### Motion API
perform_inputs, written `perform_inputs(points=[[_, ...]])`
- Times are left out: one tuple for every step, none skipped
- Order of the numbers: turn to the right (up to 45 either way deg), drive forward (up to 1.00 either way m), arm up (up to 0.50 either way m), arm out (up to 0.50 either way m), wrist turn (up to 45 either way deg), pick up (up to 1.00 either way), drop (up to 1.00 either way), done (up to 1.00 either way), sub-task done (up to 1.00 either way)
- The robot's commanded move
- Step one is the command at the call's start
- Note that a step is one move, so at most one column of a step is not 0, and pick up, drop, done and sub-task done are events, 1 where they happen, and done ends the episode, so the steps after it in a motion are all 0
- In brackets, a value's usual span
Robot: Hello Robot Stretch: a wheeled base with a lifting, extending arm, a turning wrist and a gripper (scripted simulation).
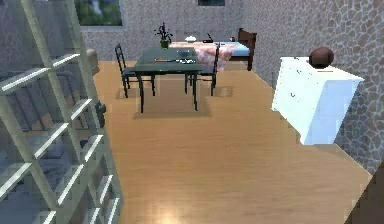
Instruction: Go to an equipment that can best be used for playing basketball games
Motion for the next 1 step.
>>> perform_inputs(points=[[9.0,0.00,0.00,0.00,0.0,0.00,0.00,0.00,0.00]])
